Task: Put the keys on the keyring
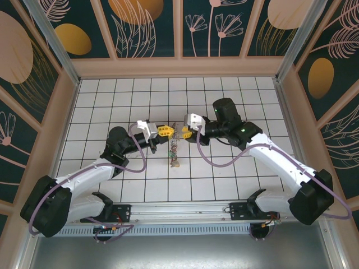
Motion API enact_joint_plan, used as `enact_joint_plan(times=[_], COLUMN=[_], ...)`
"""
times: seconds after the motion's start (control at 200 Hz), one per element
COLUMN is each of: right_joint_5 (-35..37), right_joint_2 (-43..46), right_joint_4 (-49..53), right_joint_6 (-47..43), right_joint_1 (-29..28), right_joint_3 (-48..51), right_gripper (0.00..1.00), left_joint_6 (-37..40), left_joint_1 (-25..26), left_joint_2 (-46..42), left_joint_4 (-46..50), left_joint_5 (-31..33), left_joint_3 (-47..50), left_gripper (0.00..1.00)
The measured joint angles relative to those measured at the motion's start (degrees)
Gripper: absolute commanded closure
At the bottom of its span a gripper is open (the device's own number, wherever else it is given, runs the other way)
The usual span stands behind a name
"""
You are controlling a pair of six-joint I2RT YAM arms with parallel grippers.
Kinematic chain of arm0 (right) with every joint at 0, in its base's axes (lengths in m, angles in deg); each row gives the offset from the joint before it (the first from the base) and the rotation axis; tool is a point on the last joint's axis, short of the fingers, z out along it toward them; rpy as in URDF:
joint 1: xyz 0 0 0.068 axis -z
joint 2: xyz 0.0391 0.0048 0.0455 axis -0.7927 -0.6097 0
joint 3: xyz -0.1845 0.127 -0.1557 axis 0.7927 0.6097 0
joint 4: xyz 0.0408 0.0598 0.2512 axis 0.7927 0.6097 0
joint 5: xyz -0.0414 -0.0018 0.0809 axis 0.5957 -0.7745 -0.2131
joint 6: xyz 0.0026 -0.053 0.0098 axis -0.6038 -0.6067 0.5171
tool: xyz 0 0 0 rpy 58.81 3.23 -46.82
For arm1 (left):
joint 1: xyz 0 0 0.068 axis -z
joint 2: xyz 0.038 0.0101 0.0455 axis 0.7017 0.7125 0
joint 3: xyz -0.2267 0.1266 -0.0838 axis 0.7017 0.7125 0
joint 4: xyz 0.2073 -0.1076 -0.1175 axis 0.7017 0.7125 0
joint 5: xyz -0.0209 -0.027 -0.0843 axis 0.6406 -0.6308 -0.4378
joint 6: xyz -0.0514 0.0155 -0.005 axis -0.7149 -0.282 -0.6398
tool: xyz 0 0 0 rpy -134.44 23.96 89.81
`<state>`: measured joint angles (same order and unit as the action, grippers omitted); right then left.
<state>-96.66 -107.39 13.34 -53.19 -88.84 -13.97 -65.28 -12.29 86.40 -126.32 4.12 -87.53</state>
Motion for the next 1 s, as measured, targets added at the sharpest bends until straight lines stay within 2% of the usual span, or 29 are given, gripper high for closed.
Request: enact_joint_plan(times=[0.125,0.305,0.931,1.001], right_joint_5=[-0.31,-1.70,-3.02,-2.93], right_joint_2=[-1.01,-3.28,-4.28,-4.04], right_joint_4=[-0.90,-2.60,-5.92,-6.16], right_joint_6=[0.79,1.95,4.37,4.74], right_joint_1=[0.00,-0.20,-1.20,-1.20], right_joint_3=[-0.15,-0.31,-0.09,0.09], right_gripper=[0.94,1.00,1.00,0.97], left_joint_6=[-0.44,-1.90,-6.16,-6.34], left_joint_1=[0.00,0.00,0.57,0.74], left_joint_2=[0.42,1.44,4.74,5.03], left_joint_4=[-0.83,-2.71,-11.61,-12.31], left_joint_5=[-0.39,-0.85,-0.85,-0.83], left_joint_3=[0.00,0.00,0.92,0.94], left_gripper=[1.00,1.00,1.00,1.00])
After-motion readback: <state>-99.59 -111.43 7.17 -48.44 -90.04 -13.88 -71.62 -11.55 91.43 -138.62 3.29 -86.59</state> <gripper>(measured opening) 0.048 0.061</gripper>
